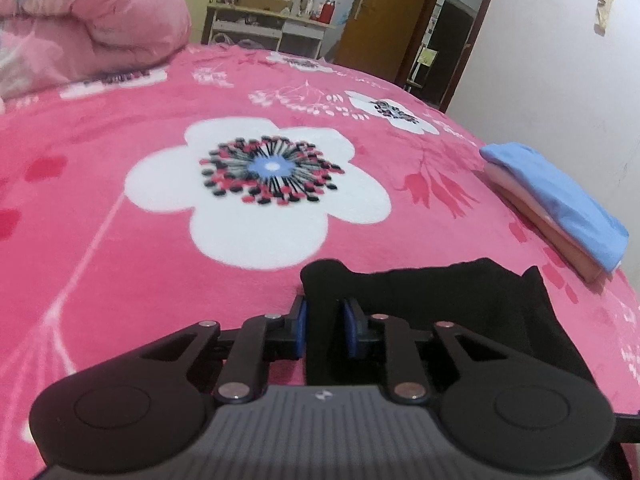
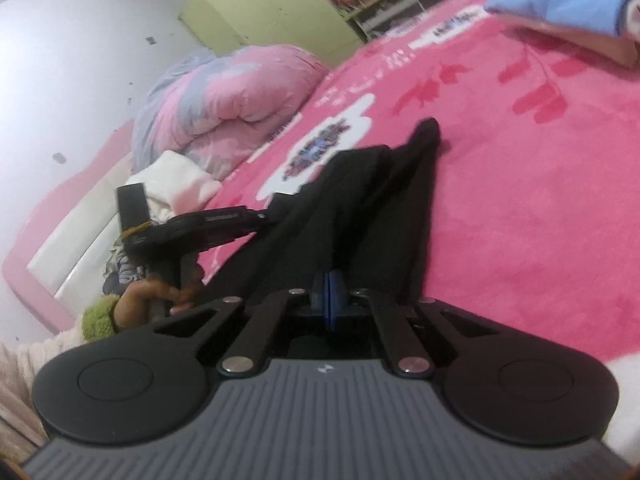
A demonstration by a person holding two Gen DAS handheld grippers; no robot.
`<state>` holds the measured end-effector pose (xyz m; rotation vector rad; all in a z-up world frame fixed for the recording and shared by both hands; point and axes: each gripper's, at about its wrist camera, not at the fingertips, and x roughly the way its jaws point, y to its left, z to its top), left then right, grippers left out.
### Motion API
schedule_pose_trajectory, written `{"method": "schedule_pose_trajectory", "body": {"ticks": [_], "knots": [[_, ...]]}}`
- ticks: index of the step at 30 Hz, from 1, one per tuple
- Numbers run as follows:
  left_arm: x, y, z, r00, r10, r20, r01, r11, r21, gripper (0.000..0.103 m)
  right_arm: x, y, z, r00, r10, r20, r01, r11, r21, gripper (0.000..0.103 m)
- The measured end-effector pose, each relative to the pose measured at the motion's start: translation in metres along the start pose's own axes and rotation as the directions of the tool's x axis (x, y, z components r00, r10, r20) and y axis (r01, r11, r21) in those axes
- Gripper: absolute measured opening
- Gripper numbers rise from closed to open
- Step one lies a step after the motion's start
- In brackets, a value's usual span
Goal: Fold clothes
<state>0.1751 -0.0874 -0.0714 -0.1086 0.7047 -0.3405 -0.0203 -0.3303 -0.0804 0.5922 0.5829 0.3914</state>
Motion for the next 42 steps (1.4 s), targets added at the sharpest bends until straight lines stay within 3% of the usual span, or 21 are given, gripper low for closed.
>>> {"method": "schedule_pose_trajectory", "body": {"ticks": [1, 3, 6, 8, 9, 11, 12, 14, 18, 21, 23, 25, 27, 29, 30, 32, 35, 38, 42], "knots": [[-0.008, -0.005, 0.001, 0.999, 0.030, 0.037, -0.031, 0.999, 0.031, 0.035, -0.003, 0.004, -0.001, 1.000, 0.003, 0.009, -0.003, 1.000, -0.012, 0.000], [-0.026, -0.015, 0.004, 0.993, 0.061, 0.103, -0.070, 0.994, 0.085, 0.036, -0.006, 0.011, -0.002, 0.999, -0.021, 0.033, 0.022, 0.999, -0.047, 0.000], [-0.051, -0.037, 0.011, 0.991, -0.049, 0.125, 0.030, 0.988, 0.152, 0.040, -0.009, 0.017, -0.003, 0.996, -0.066, 0.058, 0.071, 0.994, -0.080, 0.003], [-0.054, -0.057, 0.016, 0.980, -0.198, 0.021, 0.191, 0.965, 0.179, 0.051, -0.007, 0.016, -0.005, 0.995, -0.080, 0.058, 0.085, 0.994, -0.075, 0.006], [-0.050, -0.066, 0.017, 0.961, -0.271, -0.060, 0.277, 0.947, 0.163, 0.051, -0.004, 0.015, -0.006, 0.997, -0.064, 0.042, 0.067, 0.995, -0.074, 0.013], [-0.038, -0.084, 0.018, 0.903, -0.379, -0.204, 0.405, 0.908, 0.108, 0.051, 0.000, 0.019, -0.010, 0.999, -0.045, 0.023, 0.048, 0.993, -0.103, 0.018], [-0.033, -0.093, 0.018, 0.882, -0.401, -0.249, 0.435, 0.895, 0.100, 0.051, 0.002, 0.023, -0.012, 0.999, -0.044, 0.020, 0.046, 0.990, -0.135, 0.018], [-0.023, -0.110, 0.016, 0.862, -0.404, -0.307, 0.457, 0.881, 0.121, 0.051, 0.005, 0.035, -0.017, 0.998, -0.063, 0.027, 0.067, 0.974, -0.218, 0.015], [-0.007, -0.136, 0.009, 0.890, -0.297, -0.346, 0.391, 0.887, 0.246, 0.051, 0.009, 0.062, -0.028, 0.988, -0.133, 0.078, 0.154, 0.900, -0.409, 0.012], [0.000, -0.143, 0.001, 0.903, -0.248, -0.350, 0.359, 0.884, 0.299, 0.047, 0.013, 0.078, -0.040, 0.978, -0.175, 0.117, 0.211, 0.814, -0.542, 0.012], [-0.001, -0.145, -0.003, 0.923, -0.211, -0.322, 0.321, 0.884, 0.340, 0.028, 0.018, 0.088, -0.050, 0.969, -0.201, 0.143, 0.246, 0.741, -0.625, 0.012], [-0.002, -0.138, -0.003, 0.927, -0.222, -0.302, 0.315, 0.897, 0.308, 0.019, 0.019, 0.092, -0.056, 0.963, -0.216, 0.159, 0.267, 0.703, -0.659, 0.014], [-0.002, -0.121, 0.001, 0.913, -0.293, -0.284, 0.352, 0.918, 0.184, 0.014, 0.019, 0.094, -0.060, 0.958, -0.226, 0.176, 0.285, 0.679, -0.677, 0.014], [0.001, -0.093, 0.003, 0.879, -0.404, -0.253, 0.413, 0.911, -0.018, 0.012, 0.012, 0.091, -0.059, 0.959, -0.218, 0.183, 0.284, 0.704, -0.651, 0.015], [0.004, -0.078, 0.002, 0.860, -0.454, -0.235, 0.436, 0.891, -0.124, 0.012, 0.009, 0.088, -0.057, 0.961, -0.209, 0.183, 0.278, 0.728, -0.627, 0.017], [0.010, -0.054, -0.003, 0.827, -0.528, -0.193, 0.467, 0.836, -0.289, 0.012, -0.002, 0.079, -0.052, 0.968, -0.179, 0.175, 0.247, 0.792, -0.557, 0.021], [0.017, -0.023, -0.013, 0.785, -0.608, -0.120, 0.493, 0.730, -0.473, 0.012, -0.018, 0.056, -0.039, 0.981, -0.106, 0.165, 0.164, 0.905, -0.394, 0.028], [0.015, -0.016, -0.017, 0.770, -0.634, -0.072, 0.529, 0.697, -0.484, 0.012, -0.024, 0.030, -0.026, 0.987, -0.038, 0.156, 0.072, 0.973, -0.218, 0.033], [0.015, -0.020, -0.015, 0.742, -0.668, -0.049, 0.574, 0.673, -0.466, 0.012, -0.019, 0.000, -0.015, 0.992, 0.031, 0.123, -0.027, 0.999, -0.040, 0.041]]}}
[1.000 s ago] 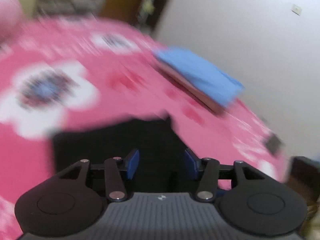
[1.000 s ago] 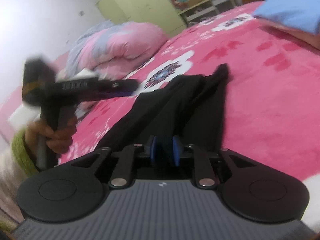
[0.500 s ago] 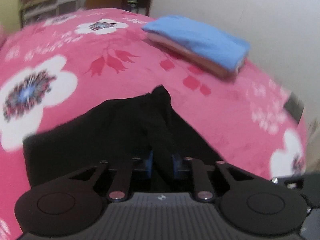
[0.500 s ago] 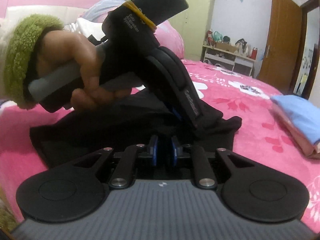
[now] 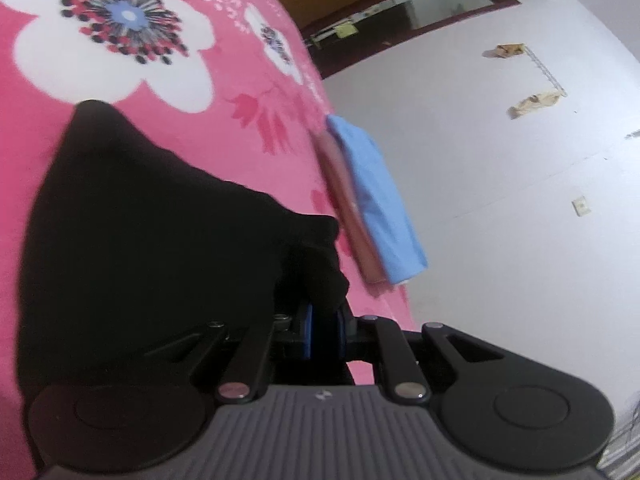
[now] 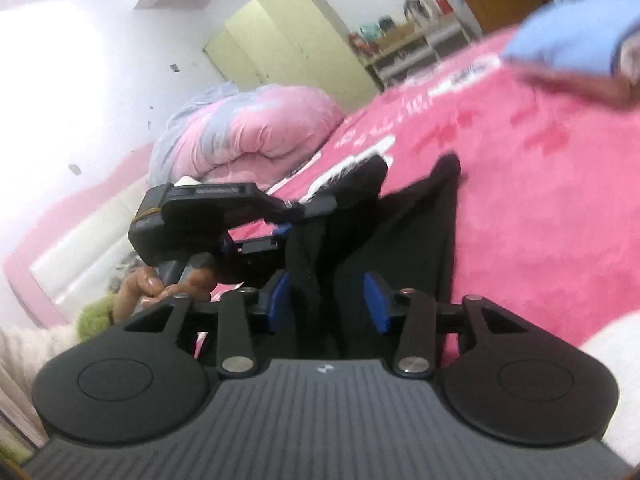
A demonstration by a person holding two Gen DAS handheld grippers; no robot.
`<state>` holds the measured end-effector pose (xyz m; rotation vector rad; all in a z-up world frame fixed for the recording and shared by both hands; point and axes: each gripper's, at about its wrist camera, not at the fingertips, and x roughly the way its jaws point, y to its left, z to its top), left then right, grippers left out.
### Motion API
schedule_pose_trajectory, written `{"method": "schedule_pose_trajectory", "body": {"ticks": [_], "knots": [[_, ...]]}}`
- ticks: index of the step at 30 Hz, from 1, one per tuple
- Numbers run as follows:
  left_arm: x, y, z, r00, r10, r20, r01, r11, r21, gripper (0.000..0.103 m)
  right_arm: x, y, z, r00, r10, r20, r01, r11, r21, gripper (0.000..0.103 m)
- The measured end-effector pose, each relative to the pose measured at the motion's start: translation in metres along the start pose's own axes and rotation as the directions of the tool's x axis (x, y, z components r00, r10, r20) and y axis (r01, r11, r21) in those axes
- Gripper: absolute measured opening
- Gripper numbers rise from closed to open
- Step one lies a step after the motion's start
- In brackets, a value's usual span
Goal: Fold clothes
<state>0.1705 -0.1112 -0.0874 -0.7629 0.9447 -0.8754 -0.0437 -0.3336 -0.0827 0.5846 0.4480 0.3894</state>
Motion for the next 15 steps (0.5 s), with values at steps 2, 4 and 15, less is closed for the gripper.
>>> {"method": "schedule_pose_trajectory", "body": {"ticks": [2, 4, 15], "knots": [[0.006, -0.004, -0.002, 1.000, 0.001, -0.013, 0.000, 1.000, 0.026, 0.012, 0.007, -0.003, -0.003, 0.999, 0.003, -0.042, -0.003, 1.000, 0.011, 0.042], [0.014, -0.007, -0.003, 0.999, 0.017, -0.027, -0.015, 0.999, 0.052, 0.022, 0.012, 0.007, -0.013, 0.998, -0.012, -0.065, 0.011, 1.000, -0.017, 0.036], [-0.005, -0.012, -0.002, 0.993, 0.038, 0.109, -0.045, 0.997, 0.067, 0.057, -0.022, 0.003, -0.035, 0.990, -0.137, 0.023, 0.130, 0.973, 0.192, 0.007]]}}
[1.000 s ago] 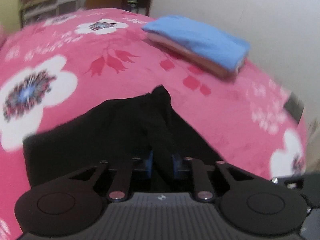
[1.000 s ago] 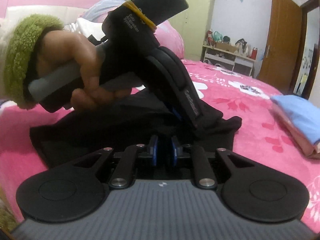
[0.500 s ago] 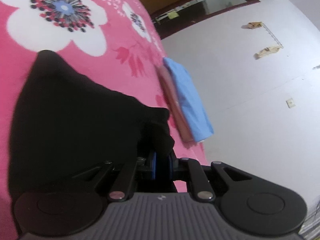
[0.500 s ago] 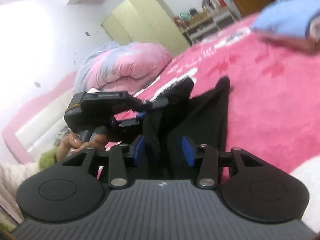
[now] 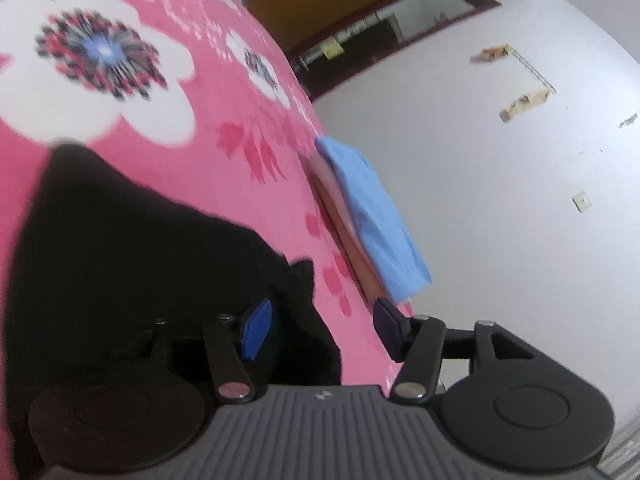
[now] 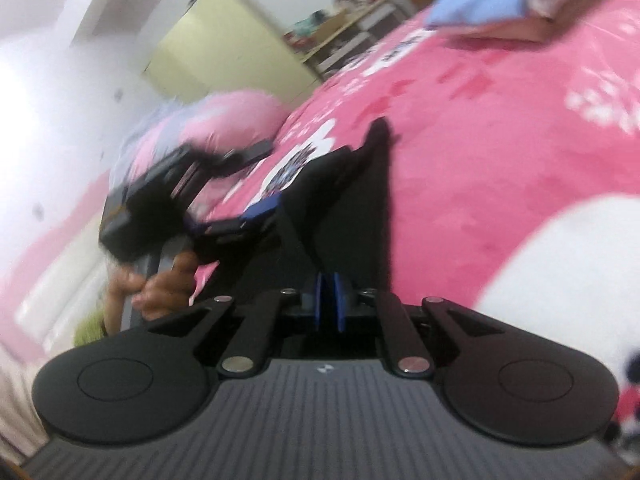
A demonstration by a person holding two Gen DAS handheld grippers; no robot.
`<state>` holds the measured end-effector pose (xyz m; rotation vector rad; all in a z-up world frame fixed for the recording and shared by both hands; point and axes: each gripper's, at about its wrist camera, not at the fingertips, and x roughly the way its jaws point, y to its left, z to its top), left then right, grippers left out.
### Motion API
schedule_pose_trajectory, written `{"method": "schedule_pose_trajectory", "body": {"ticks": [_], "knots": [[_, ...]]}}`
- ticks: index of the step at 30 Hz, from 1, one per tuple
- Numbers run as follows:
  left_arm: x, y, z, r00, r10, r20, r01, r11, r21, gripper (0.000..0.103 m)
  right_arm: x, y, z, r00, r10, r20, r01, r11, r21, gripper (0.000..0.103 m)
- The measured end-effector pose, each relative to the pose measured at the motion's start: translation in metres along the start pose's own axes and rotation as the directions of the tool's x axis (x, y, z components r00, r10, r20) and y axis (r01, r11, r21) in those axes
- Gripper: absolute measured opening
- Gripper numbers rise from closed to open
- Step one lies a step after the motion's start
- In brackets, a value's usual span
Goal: Fold clothes
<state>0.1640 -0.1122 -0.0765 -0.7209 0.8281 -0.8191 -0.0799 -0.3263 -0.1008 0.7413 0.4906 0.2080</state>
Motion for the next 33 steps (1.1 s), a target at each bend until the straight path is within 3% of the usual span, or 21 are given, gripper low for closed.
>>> {"method": "schedule_pose_trajectory", "body": {"ticks": [4, 7, 11, 13, 17, 22, 26, 27, 30, 31, 33], "knots": [[-0.036, -0.005, 0.006, 0.996, 0.063, 0.069, -0.067, 0.997, 0.049, 0.057, -0.018, -0.002, -0.001, 0.996, -0.074, 0.050, 0.072, 0.997, 0.035, 0.010], [-0.073, -0.015, 0.003, 0.984, 0.144, 0.108, -0.158, 0.978, 0.134, 0.057, -0.034, 0.004, -0.003, 0.990, -0.115, 0.083, 0.115, 0.993, -0.003, 0.010], [-0.113, -0.031, -0.029, 0.972, 0.214, 0.100, -0.234, 0.932, 0.277, 0.057, -0.040, 0.030, -0.007, 0.985, -0.145, 0.089, 0.159, 0.969, -0.186, 0.010], [-0.132, -0.038, -0.045, 0.965, 0.246, 0.094, -0.263, 0.901, 0.345, 0.055, -0.035, 0.051, -0.013, 0.987, -0.143, 0.078, 0.161, 0.932, -0.326, 0.010], [-0.154, -0.044, -0.086, 0.951, 0.294, 0.096, -0.306, 0.844, 0.441, 0.052, -0.022, 0.084, -0.044, 0.988, -0.154, 0.024, 0.139, 0.800, -0.583, 0.007], [-0.176, -0.044, -0.113, 0.948, 0.290, 0.129, -0.316, 0.837, 0.447, 0.050, -0.035, 0.078, -0.058, 0.955, -0.293, 0.036, 0.260, 0.776, -0.575, 0.003], [-0.174, -0.044, -0.123, 0.949, 0.286, 0.134, -0.315, 0.816, 0.485, 0.050, -0.039, 0.097, -0.055, 0.960, -0.271, 0.068, 0.256, 0.756, -0.602, 0.005], [-0.170, -0.043, -0.126, 0.945, 0.301, 0.132, -0.326, 0.805, 0.496, 0.050, -0.035, 0.103, -0.056, 0.963, -0.260, 0.070, 0.246, 0.743, -0.623, 0.005], [-0.153, -0.036, -0.136, 0.903, 0.412, 0.123, -0.413, 0.751, 0.515, 0.044, -0.018, 0.115, -0.060, 0.966, -0.248, 0.068, 0.227, 0.700, -0.677, 0.005], [-0.150, -0.031, -0.139, 0.893, 0.435, 0.112, -0.428, 0.750, 0.504, 0.044, -0.012, 0.117, -0.061, 0.967, -0.248, 0.066, 0.223, 0.685, -0.694, 0.003], [-0.150, -0.023, -0.142, 0.892, 0.438, 0.116, -0.437, 0.764, 0.474, 0.045, -0.002, 0.098, -0.062, 0.931, -0.362, 0.033, 0.288, 0.680, -0.675, 0.003]]}}
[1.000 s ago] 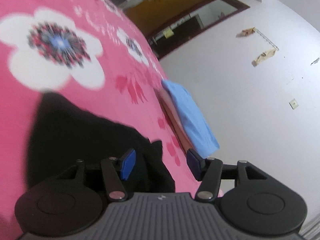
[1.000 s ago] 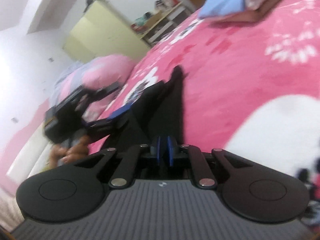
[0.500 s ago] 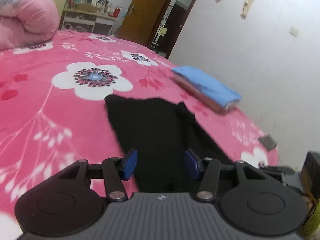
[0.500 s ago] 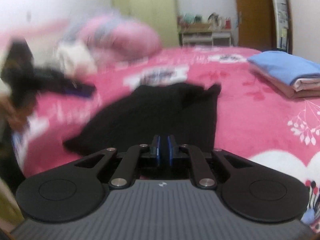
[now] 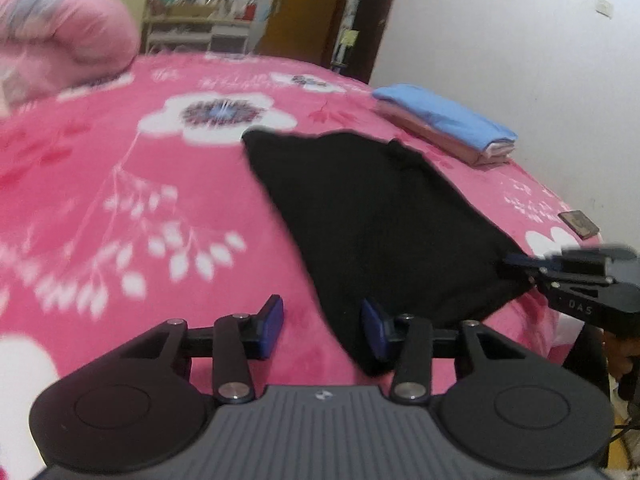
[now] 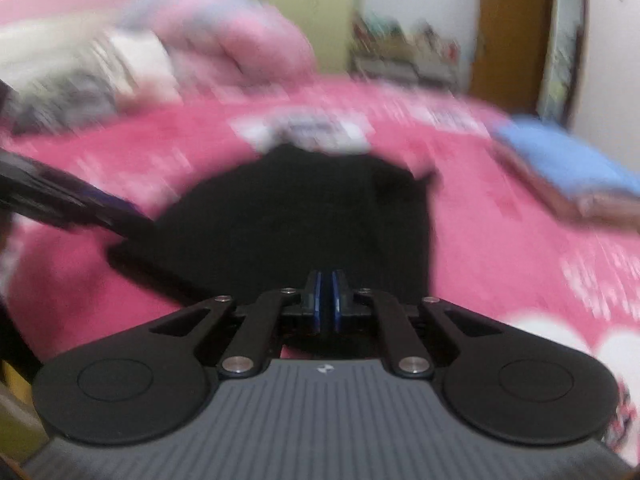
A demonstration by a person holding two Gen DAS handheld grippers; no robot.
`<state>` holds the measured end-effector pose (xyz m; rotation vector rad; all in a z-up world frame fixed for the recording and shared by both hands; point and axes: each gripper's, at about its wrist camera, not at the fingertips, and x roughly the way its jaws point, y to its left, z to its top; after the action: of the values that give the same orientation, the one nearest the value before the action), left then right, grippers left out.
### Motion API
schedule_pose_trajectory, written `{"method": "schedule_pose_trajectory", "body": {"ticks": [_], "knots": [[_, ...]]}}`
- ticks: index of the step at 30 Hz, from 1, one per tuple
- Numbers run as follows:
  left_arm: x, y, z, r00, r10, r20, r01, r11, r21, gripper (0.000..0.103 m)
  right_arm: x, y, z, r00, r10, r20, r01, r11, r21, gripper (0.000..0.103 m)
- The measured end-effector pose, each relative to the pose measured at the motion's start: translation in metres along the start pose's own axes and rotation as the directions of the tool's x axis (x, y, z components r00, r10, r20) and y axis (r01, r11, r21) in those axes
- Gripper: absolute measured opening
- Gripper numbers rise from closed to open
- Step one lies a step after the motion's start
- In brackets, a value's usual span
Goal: Fold clothes
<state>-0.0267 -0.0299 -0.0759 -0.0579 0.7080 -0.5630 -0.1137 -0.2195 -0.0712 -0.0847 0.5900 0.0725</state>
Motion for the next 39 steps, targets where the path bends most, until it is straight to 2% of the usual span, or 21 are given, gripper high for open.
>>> {"method": "schedule_pose_trajectory", "body": {"ticks": [3, 4, 6, 10, 12, 14, 16, 21, 24, 26, 28, 31, 32, 34, 35, 37, 39], "knots": [[-0.002, 0.002, -0.004, 1.000, -0.001, 0.016, 0.001, 1.000, -0.008, 0.045, -0.015, -0.030, -0.006, 1.000, 0.024, -0.010, -0.022, 0.980, 0.199, 0.002], [-0.002, 0.002, -0.005, 1.000, -0.001, 0.020, 0.001, 1.000, -0.007, 0.045, -0.022, -0.033, -0.004, 1.000, 0.003, -0.016, 0.000, 0.978, 0.209, 0.001], [-0.002, 0.002, -0.005, 1.000, 0.000, 0.023, 0.000, 1.000, -0.003, 0.045, -0.031, -0.027, 0.007, 0.999, -0.042, -0.002, 0.041, 0.987, 0.155, 0.004], [-0.004, 0.000, -0.004, 1.000, 0.010, 0.013, -0.010, 1.000, -0.007, 0.046, -0.011, -0.001, 0.033, 0.998, -0.026, 0.060, 0.025, 1.000, 0.014, 0.004], [-0.004, -0.002, -0.004, 1.000, 0.018, 0.011, -0.018, 1.000, -0.008, 0.046, 0.011, 0.016, 0.044, 0.998, 0.007, 0.062, -0.003, 0.998, -0.067, 0.004], [-0.003, -0.003, -0.004, 1.000, 0.025, 0.013, -0.025, 1.000, -0.004, 0.046, 0.031, 0.022, 0.043, 1.000, -0.014, 0.017, 0.016, 0.991, -0.137, 0.002], [-0.004, -0.004, -0.005, 1.000, 0.027, 0.014, -0.027, 1.000, 0.002, 0.046, 0.036, 0.018, 0.034, 0.995, -0.104, -0.001, 0.101, 0.974, -0.202, 0.003], [-0.004, -0.001, -0.005, 1.000, 0.016, 0.010, -0.016, 1.000, 0.006, 0.046, 0.008, -0.021, 0.029, 0.961, -0.269, -0.068, 0.263, 0.962, -0.075, 0.004], [-0.004, -0.003, -0.004, 1.000, 0.026, 0.008, -0.026, 1.000, 0.009, 0.046, 0.004, -0.014, 0.044, 0.974, -0.227, 0.014, 0.228, 0.971, -0.070, 0.004], [-0.004, -0.005, -0.004, 0.999, 0.038, 0.003, -0.038, 0.999, 0.010, 0.046, 0.016, 0.006, 0.056, 0.987, -0.147, 0.065, 0.154, 0.980, -0.126, 0.004], [-0.005, -0.005, -0.002, 0.999, 0.040, 0.004, -0.040, 0.999, 0.007, 0.046, 0.033, 0.025, 0.059, 0.995, -0.070, 0.072, 0.084, 0.976, -0.203, 0.003], [-0.012, 0.006, 0.005, 0.999, 0.043, 0.020, -0.043, 0.999, -0.029, 0.046, 0.043, 0.010, 0.044, 0.997, -0.070, 0.015, 0.072, 0.981, -0.178, 0.005], [-0.017, 0.014, 0.009, 0.997, 0.062, 0.040, -0.060, 0.996, -0.061, 0.043, 0.046, 0.005, 0.039, 0.997, -0.071, -0.005, 0.069, 0.983, -0.168, 0.006], [-0.024, 0.027, 0.020, 0.994, 0.077, 0.080, -0.069, 0.993, -0.099, 0.043, 0.030, -0.017, 0.034, 0.994, -0.106, -0.023, 0.104, 0.991, -0.084, 0.006], [-0.024, 0.032, 0.027, 0.992, 0.074, 0.099, -0.063, 0.992, -0.111, 0.043, 0.023, -0.022, 0.034, 0.991, -0.131, -0.024, 0.129, 0.988, -0.082, 0.006], [-0.014, 0.029, 0.046, 0.993, 0.060, 0.106, -0.052, 0.996, -0.073, 0.043, 0.013, -0.031, 0.039, 0.987, -0.158, -0.015, 0.156, 0.986, -0.066, 0.006], [0.007, 0.019, 0.060, 0.996, 0.031, 0.086, -0.029, 0.999, -0.022, 0.043, 0.013, -0.031, 0.048, 0.993, -0.117, 0.019, 0.118, 0.992, -0.049, 0.006]]}}
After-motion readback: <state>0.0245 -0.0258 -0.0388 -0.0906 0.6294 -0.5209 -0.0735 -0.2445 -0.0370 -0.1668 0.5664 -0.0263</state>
